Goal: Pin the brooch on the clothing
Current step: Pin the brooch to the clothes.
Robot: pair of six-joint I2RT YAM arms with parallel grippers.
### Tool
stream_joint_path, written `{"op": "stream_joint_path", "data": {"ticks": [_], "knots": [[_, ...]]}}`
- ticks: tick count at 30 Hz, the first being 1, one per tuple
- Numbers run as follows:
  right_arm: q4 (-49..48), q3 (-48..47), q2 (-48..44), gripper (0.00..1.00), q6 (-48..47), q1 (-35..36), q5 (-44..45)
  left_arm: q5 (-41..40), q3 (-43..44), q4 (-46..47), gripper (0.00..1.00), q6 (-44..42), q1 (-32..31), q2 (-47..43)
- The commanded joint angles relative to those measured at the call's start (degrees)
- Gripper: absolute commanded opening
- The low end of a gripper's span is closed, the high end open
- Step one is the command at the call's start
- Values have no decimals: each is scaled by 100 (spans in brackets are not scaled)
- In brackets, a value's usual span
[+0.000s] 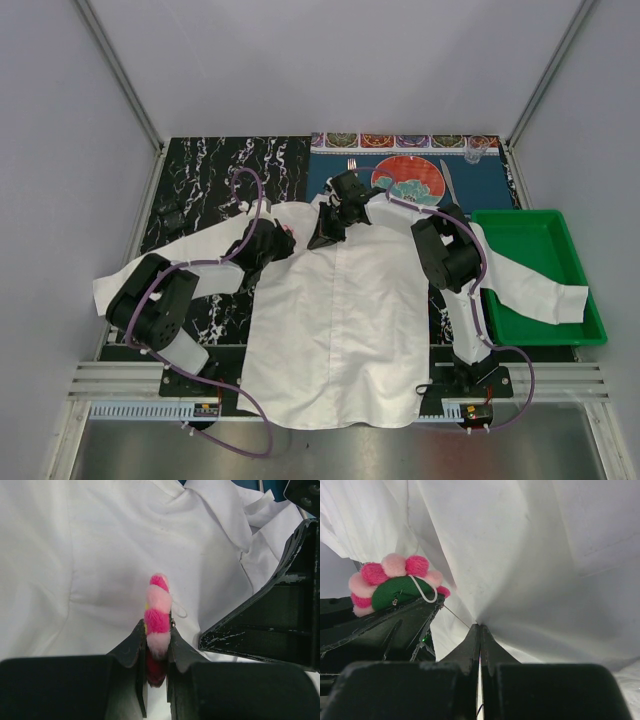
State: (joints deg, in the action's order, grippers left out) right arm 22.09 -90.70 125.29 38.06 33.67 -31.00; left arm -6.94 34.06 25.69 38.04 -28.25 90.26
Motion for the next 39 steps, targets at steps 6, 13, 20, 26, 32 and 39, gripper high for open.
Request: {"op": "stream_joint_path", "data": {"ticks": [6,13,20,26,32,39], "knots": [[-108,34,-304,0,70,-45,-81,-211,92,358,0,10,39,-79],[-108,34,-295,0,96,-62,-55,-167,74,393,0,37,48,-87],[-126,-106,-207,0,140,-97,-37,-115,13,419,0,54,65,-140],[-126,-133,-190,0,166,-115,-73,-106,21,436,0,80,83,-175],[-126,-80,-207,0,140,-124,-73,-71,-5,454,0,107,170,-202],[-161,-159,-163,0,175,-115,-169,26,12,507,0,125,180,-140]]}}
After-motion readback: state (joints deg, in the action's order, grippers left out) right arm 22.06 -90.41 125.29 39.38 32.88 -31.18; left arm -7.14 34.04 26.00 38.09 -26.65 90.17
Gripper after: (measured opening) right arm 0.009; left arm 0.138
